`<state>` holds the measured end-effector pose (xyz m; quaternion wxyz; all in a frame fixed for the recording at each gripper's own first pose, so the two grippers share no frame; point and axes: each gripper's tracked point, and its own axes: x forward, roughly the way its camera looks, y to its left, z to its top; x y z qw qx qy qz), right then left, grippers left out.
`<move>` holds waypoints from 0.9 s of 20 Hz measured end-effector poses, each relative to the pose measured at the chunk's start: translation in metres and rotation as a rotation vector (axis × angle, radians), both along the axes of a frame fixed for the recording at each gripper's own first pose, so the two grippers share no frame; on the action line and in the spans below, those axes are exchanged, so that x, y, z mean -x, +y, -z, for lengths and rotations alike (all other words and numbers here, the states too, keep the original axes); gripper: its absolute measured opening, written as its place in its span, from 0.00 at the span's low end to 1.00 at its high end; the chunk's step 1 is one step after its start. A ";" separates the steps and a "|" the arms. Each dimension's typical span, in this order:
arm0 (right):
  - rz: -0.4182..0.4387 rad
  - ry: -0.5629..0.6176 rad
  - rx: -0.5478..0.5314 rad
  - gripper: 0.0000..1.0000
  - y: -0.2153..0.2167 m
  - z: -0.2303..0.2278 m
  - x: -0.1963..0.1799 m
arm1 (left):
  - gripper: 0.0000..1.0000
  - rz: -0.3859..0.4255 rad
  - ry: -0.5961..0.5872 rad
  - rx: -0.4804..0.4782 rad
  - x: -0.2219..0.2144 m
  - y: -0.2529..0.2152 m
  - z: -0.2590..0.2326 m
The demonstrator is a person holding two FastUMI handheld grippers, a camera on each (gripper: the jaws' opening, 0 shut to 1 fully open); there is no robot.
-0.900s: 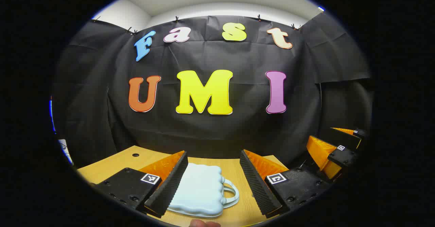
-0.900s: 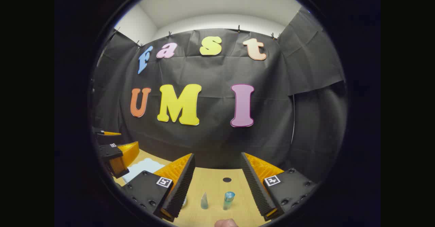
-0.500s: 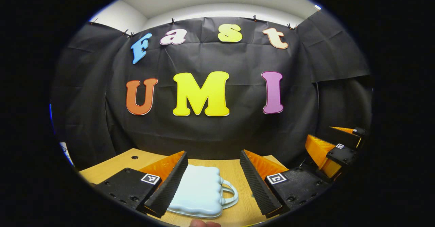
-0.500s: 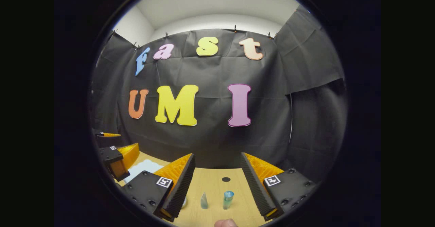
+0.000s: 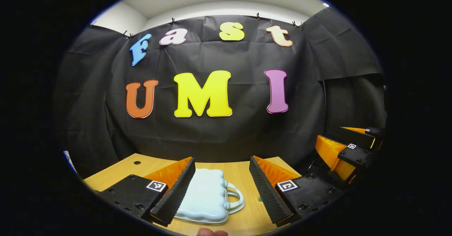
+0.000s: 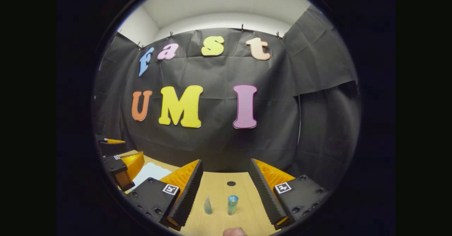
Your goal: First open the suitcase, pack the skin care products into it, and then close the suitcase.
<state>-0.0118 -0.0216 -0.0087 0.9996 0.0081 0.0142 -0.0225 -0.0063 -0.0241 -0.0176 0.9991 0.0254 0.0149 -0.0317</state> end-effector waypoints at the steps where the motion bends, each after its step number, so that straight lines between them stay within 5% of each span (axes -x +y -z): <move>1: 0.002 0.002 0.000 0.78 -0.002 0.000 0.000 | 0.98 0.002 0.012 -0.007 0.000 0.000 0.003; 6: 0.026 0.029 0.012 0.80 -0.022 0.014 0.004 | 0.98 0.044 0.082 -0.042 -0.007 -0.012 0.029; 14: 0.129 0.081 0.034 0.79 -0.084 0.040 0.012 | 0.98 0.242 0.225 -0.342 -0.021 -0.058 0.104; 18: 0.183 0.135 0.038 0.80 -0.114 0.059 0.023 | 0.98 0.274 0.314 -0.514 -0.036 -0.058 0.145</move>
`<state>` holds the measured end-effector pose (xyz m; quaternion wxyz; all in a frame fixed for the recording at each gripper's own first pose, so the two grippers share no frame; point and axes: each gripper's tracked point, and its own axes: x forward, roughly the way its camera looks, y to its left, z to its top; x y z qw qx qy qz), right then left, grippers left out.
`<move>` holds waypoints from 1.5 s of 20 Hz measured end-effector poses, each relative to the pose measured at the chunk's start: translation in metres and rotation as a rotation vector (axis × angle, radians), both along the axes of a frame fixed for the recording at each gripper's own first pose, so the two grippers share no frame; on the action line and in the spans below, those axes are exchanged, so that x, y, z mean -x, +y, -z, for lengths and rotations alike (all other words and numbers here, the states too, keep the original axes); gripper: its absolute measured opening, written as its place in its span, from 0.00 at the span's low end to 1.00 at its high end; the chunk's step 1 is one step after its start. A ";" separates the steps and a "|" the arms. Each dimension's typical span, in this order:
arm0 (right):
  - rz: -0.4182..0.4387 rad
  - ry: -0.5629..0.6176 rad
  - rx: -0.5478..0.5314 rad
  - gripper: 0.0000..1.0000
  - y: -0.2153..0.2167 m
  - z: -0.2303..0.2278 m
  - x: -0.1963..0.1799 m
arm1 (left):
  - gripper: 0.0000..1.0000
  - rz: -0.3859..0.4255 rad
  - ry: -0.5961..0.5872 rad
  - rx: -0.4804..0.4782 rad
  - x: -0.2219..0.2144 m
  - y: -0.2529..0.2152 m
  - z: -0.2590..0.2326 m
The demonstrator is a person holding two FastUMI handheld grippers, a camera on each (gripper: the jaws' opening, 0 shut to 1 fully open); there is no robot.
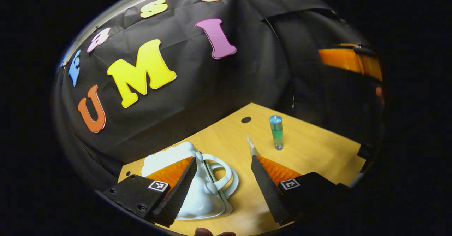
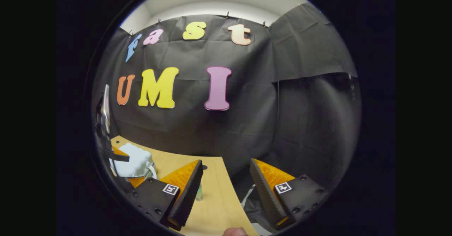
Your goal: First open the suitcase, pack the skin care products into it, and then close the suitcase.
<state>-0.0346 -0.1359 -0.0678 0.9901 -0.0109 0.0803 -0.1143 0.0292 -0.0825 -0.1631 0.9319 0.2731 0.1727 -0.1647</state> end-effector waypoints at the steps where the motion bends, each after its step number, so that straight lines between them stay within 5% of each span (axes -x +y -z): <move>1: 0.017 0.006 0.000 0.80 -0.010 0.001 0.003 | 0.98 0.013 0.008 -0.065 -0.004 0.002 0.008; 7: 0.060 0.033 0.031 0.80 -0.034 0.012 0.010 | 0.94 0.057 0.089 -0.430 -0.028 0.033 0.066; 14: 0.125 0.067 -0.004 0.80 -0.059 0.027 0.018 | 0.70 0.103 0.123 -0.670 -0.047 0.039 0.096; 22: 0.136 0.064 -0.019 0.80 -0.050 0.027 0.021 | 0.23 0.125 0.160 -0.696 -0.044 0.031 0.102; 30: 0.074 0.021 -0.007 0.80 -0.008 0.006 0.010 | 0.05 0.031 0.072 -0.508 -0.044 0.047 0.030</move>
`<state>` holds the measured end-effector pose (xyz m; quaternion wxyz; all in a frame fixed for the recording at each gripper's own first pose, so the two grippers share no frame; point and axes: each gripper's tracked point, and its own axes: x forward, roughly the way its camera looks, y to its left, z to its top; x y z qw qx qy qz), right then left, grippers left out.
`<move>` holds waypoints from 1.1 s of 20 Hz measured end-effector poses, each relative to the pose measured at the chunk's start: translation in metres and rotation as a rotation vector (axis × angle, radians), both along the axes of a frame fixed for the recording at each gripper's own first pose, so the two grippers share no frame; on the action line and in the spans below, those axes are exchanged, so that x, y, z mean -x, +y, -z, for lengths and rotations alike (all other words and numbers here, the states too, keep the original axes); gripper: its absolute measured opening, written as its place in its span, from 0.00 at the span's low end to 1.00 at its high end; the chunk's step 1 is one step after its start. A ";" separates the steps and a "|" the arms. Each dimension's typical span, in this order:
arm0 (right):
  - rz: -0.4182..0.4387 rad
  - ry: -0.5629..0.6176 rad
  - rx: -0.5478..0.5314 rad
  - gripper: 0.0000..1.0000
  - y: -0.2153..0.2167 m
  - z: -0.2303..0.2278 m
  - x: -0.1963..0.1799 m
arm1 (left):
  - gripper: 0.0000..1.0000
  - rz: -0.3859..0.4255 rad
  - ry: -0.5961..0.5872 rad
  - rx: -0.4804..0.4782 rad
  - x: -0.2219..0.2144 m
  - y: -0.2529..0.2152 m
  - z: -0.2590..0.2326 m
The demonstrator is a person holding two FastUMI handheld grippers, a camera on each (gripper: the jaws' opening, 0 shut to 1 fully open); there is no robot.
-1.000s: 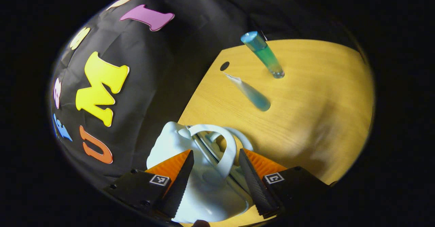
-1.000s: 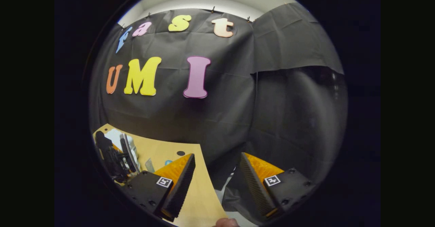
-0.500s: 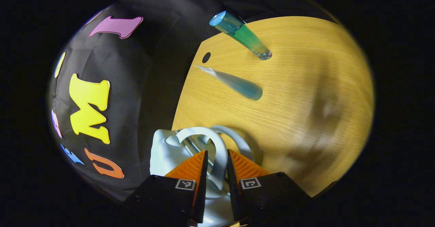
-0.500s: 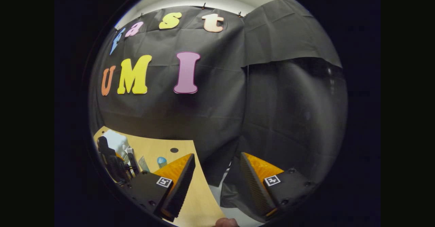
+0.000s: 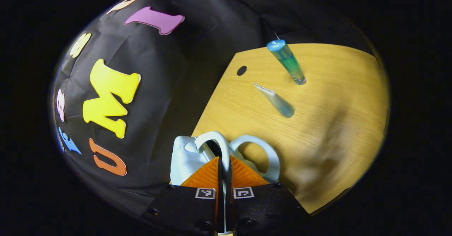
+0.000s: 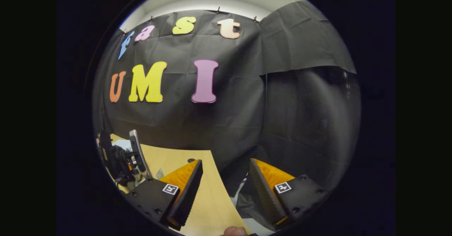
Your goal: First open the suitcase, pack the skin care products into it, and then close the suitcase.
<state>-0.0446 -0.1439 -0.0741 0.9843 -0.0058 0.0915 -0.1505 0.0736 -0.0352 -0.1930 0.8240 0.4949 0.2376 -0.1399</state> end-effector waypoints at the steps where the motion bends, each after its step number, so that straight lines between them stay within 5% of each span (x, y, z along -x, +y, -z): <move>1: -0.009 -0.006 0.006 0.80 0.006 -0.004 -0.002 | 0.04 -0.011 -0.017 0.031 0.000 0.005 -0.012; 7: -0.066 -0.026 0.007 0.80 0.042 -0.022 -0.017 | 0.03 -0.117 -0.165 0.272 -0.009 0.077 -0.105; 12: -0.131 -0.038 0.025 0.81 0.085 -0.041 -0.031 | 0.03 -0.251 -0.365 0.435 -0.013 0.209 -0.159; 17: -0.211 -0.040 0.072 0.80 0.132 -0.052 -0.040 | 0.03 -0.453 -0.389 0.641 -0.007 0.345 -0.137; 22: -0.291 -0.042 0.156 0.80 0.181 -0.059 -0.035 | 0.03 -0.527 -0.329 0.868 -0.015 0.432 -0.073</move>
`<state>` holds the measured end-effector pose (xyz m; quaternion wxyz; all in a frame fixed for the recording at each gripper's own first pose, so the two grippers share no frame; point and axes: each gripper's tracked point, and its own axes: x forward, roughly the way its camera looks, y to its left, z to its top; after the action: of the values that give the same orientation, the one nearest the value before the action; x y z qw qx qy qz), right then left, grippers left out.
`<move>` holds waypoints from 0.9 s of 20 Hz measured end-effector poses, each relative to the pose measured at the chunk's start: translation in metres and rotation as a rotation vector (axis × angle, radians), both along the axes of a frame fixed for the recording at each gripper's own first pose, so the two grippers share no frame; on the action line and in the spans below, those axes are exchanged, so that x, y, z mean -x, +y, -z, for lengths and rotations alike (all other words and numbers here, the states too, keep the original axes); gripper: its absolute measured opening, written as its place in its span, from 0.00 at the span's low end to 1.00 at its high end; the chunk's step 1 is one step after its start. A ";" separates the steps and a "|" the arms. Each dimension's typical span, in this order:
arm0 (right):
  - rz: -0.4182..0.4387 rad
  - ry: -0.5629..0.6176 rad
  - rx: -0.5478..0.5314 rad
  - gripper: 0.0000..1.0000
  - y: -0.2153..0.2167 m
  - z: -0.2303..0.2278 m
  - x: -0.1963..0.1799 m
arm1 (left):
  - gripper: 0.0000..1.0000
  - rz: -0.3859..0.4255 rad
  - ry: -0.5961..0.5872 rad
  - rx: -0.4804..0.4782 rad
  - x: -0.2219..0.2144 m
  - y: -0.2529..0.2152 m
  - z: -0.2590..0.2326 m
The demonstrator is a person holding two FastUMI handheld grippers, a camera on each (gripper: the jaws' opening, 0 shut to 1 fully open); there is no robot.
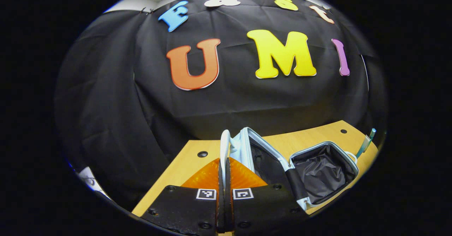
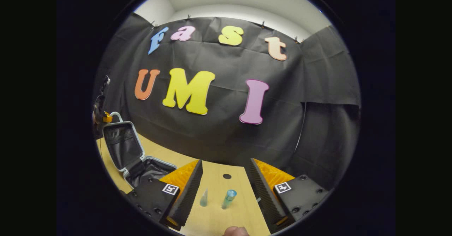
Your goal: First open the suitcase, pack the skin care products into it, and then close the suitcase.
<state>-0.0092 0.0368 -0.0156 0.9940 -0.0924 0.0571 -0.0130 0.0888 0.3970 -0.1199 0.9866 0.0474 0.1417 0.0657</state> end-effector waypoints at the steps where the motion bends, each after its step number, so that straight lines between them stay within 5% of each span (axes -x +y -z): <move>1: -0.015 -0.001 0.016 0.79 0.009 0.000 0.002 | 0.03 -0.010 0.021 0.028 0.000 0.011 0.018; 12: -0.014 0.097 0.031 0.79 0.042 0.029 0.008 | 0.07 -0.122 0.199 0.482 0.011 0.053 0.162; 18: -0.016 0.111 0.024 0.79 0.042 0.032 0.003 | 0.24 -0.159 0.221 0.449 0.019 0.065 0.177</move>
<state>-0.0120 0.0793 -0.0473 0.9882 -0.1053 0.1112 -0.0008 0.0695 0.4621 -0.2967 0.9427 -0.1769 0.2629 0.1043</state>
